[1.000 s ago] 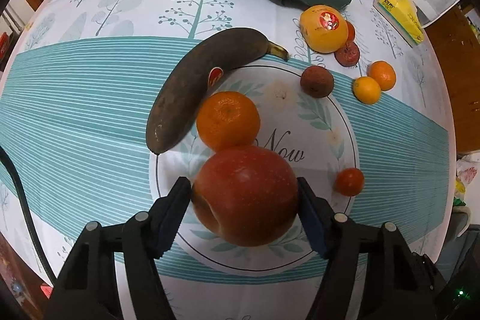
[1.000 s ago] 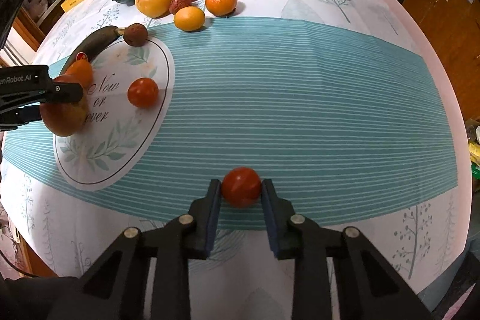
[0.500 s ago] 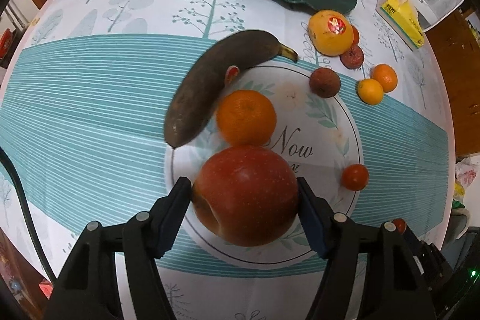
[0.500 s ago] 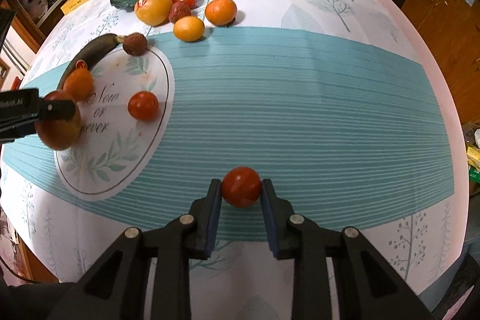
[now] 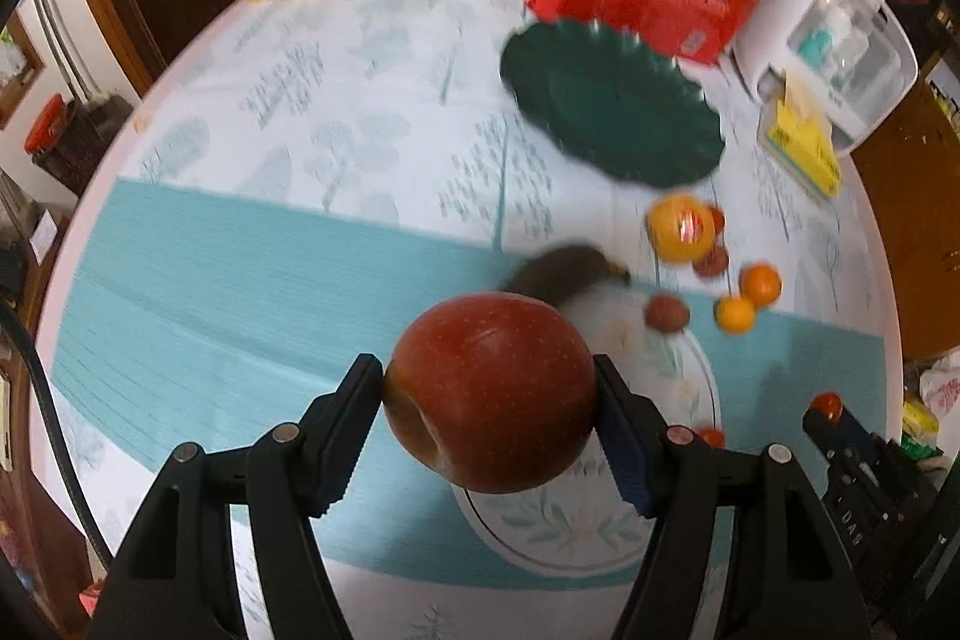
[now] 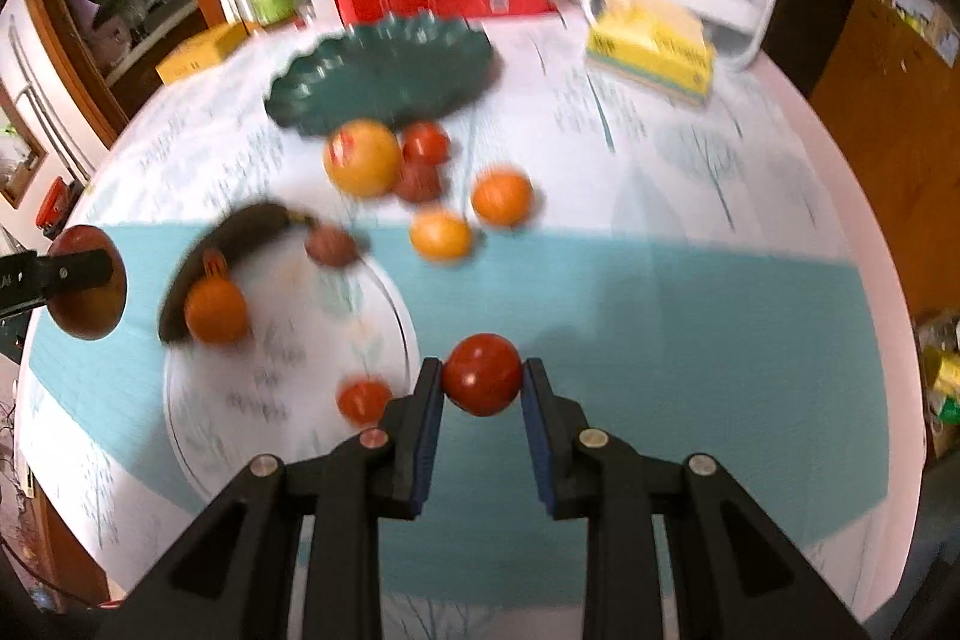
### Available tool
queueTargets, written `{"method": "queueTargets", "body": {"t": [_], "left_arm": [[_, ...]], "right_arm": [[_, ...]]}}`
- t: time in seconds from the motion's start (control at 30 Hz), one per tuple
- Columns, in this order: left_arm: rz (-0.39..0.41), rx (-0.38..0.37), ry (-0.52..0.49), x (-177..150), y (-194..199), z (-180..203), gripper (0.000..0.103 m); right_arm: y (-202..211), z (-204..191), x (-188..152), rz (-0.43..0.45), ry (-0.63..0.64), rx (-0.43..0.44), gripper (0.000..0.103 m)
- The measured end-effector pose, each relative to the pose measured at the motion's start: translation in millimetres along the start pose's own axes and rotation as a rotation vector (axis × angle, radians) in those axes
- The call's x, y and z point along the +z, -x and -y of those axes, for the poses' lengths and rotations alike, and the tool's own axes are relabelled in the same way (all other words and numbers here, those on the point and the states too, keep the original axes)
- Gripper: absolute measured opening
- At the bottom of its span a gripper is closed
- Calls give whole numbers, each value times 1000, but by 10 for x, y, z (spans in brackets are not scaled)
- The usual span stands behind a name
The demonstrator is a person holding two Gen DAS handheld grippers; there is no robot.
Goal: Organize fruits
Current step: 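Carry apple and tomato onto the green plate and open both tools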
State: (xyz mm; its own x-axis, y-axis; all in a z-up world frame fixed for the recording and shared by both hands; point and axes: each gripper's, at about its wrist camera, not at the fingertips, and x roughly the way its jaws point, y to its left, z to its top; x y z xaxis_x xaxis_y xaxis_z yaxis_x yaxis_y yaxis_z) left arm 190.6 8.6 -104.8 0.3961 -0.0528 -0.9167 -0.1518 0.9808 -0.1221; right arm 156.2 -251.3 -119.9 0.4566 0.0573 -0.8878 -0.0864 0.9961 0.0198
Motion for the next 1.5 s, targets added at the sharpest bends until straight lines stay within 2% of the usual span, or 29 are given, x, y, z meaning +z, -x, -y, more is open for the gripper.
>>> {"method": "queueTargets", "body": {"t": [0.23, 0.43, 0.73, 0.87, 1.17, 1.27, 1.5], "left_arm": [[110, 10, -9, 485, 171, -62, 68], [171, -1, -17, 888, 151, 22, 68], [232, -24, -9, 1391, -96, 221, 68], [240, -54, -10, 1441, -296, 319, 68], [160, -124, -47, 1487, -979, 562, 68], [123, -172, -29, 1487, -1182, 573, 68], [99, -218, -25, 1474, -1458, 593, 68]], "right_arm": [[37, -111, 625, 124, 30, 26, 26], [22, -204, 1117, 219, 59, 46, 26], [-215, -314, 1632, 265, 102, 85, 27], [-453, -319, 1752, 244, 104, 122, 27], [-1035, -392, 1772, 137, 142, 207, 27], [-1223, -389, 1753, 113, 136, 235, 27], [-1450, -362, 1719, 88, 115, 237, 27]]}}
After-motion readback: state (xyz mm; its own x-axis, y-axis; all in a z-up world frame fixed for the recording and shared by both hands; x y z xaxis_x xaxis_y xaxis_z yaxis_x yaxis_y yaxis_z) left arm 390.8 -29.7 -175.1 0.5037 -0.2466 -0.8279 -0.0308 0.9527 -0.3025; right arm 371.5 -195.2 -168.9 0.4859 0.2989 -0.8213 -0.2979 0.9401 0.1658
